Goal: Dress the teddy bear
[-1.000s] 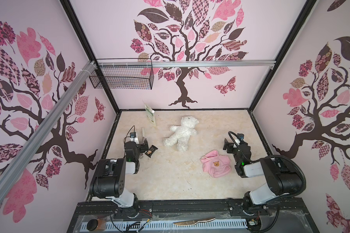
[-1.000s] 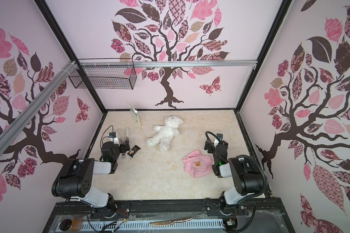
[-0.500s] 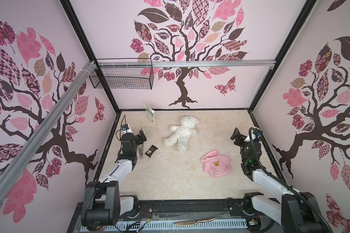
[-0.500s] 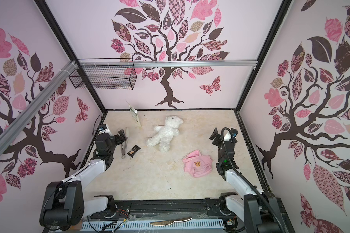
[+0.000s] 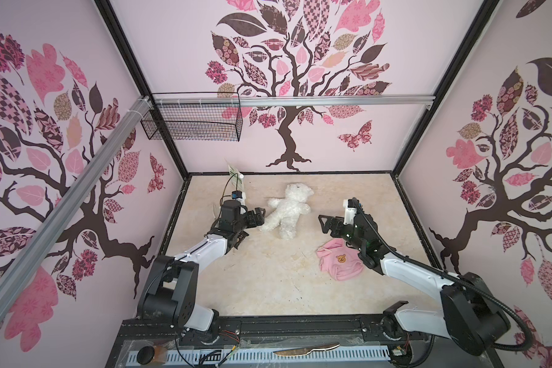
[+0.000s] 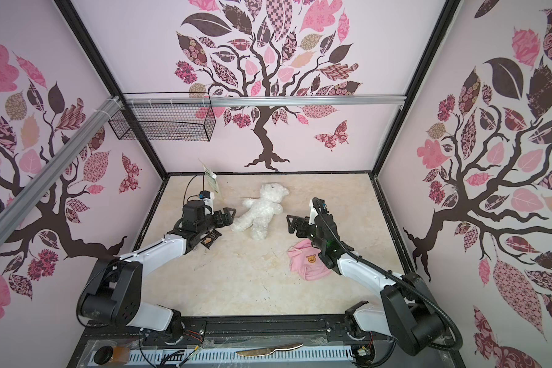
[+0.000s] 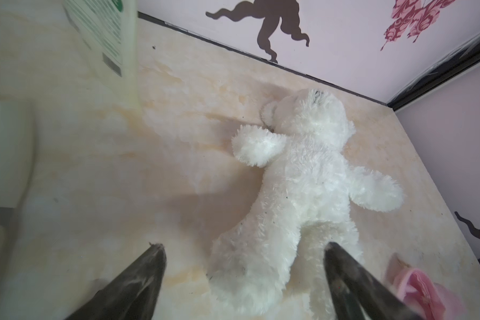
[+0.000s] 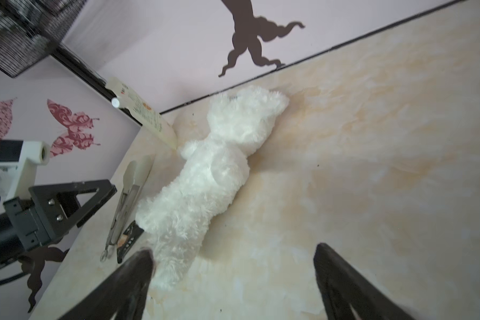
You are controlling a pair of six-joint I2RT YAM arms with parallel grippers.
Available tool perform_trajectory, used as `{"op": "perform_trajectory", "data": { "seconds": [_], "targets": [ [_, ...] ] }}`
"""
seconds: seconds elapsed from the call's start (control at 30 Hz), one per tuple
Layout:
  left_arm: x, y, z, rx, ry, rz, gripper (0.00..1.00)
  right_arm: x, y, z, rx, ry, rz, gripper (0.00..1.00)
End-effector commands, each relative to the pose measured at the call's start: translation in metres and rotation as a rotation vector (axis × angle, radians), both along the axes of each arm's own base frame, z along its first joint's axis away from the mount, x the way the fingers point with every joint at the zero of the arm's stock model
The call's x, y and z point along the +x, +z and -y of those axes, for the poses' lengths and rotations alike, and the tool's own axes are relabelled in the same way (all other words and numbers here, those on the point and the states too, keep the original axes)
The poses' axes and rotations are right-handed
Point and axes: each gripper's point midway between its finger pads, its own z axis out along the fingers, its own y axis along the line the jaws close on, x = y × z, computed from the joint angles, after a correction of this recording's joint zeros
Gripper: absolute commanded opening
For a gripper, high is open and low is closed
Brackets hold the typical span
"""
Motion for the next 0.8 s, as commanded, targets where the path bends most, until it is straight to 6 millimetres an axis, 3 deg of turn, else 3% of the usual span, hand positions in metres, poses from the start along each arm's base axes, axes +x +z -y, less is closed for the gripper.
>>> {"op": "perform_trajectory", "data": {
  "seconds": [0.0, 0.2, 0.5, 0.6, 0.77],
  "targets": [
    [0.012, -0.01, 0.031, -0.074, -0.139, -0.098, 0.91, 0.0, -0.007, -0.016, 0.018, 0.078, -0.061, 0.93],
    [0.027, -0.023, 0.086, -0.22, -0.299, -0.166, 0.89, -0.005, -0.024, -0.006, -0.038, 0.052, -0.089, 0.95],
    [0.011, -0.022, 0.179, -0.242, -0.48, -0.185, 0.85, -0.03, -0.057, 0.035, -0.196, -0.067, -0.199, 0.94],
    [0.009, -0.026, 0.19, -0.221, -0.484, -0.182, 0.84, -0.037, -0.057, 0.046, -0.242, -0.09, -0.189, 0.94],
    [0.016, -0.04, 0.184, -0.178, -0.429, -0.194, 0.85, -0.028, -0.044, 0.039, -0.246, -0.061, -0.163, 0.94]
  ]
}}
